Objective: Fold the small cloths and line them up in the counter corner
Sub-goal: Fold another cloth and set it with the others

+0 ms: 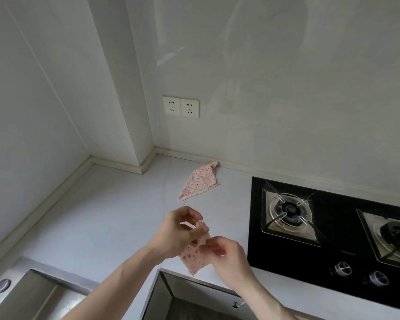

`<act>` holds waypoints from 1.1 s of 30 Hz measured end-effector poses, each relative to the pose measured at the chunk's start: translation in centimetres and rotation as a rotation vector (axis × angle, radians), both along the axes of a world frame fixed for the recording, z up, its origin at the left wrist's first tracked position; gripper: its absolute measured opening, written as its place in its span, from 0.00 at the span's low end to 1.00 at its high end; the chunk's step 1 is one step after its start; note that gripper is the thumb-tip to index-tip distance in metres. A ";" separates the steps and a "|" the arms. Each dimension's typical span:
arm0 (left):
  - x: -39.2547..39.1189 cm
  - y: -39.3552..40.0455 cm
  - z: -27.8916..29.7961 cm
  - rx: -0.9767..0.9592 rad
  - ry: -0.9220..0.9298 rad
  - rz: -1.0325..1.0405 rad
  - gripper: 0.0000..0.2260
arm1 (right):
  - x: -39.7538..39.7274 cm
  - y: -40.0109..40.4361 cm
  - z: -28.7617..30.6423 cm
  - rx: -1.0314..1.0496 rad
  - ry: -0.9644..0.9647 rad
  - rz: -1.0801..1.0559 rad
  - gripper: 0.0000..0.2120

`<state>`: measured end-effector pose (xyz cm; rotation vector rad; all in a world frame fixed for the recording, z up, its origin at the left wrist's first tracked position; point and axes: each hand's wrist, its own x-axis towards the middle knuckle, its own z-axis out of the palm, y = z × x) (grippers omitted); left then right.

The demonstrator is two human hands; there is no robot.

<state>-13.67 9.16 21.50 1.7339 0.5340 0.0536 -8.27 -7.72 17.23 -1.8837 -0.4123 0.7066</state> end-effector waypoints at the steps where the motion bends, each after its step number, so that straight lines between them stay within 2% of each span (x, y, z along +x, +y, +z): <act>1: -0.2 0.2 -0.2 -0.016 -0.004 0.018 0.10 | 0.1 0.1 -0.1 -0.001 0.004 -0.021 0.03; 5: -0.5 0.9 -0.6 -0.071 -0.030 0.095 0.11 | 0.4 0.2 -0.1 0.008 -0.035 0.003 0.10; 10: -1.0 1.7 -1.5 0.091 0.045 -0.050 0.15 | 1.4 0.2 0.5 0.053 -0.094 -0.018 0.10; 14: -0.7 1.7 -1.2 0.091 0.111 -0.126 0.21 | 2.3 0.3 0.4 0.039 -0.118 -0.062 0.09; 17: -0.4 1.4 -1.0 0.148 0.141 -0.203 0.15 | 2.9 0.2 0.0 0.032 -0.136 -0.070 0.09; 26: 0.7 2.5 -1.2 0.281 0.111 -0.094 0.10 | 5.0 -0.2 -1.5 -0.074 -0.271 -0.055 0.08; 30: 1.1 2.4 -1.4 0.229 0.120 -0.073 0.09 | 5.6 -0.3 -1.8 -0.084 -0.290 -0.052 0.08; 33: 1.4 2.2 -1.2 0.188 0.115 0.048 0.08 | 5.8 -0.5 -1.7 -0.065 -0.292 -0.071 0.09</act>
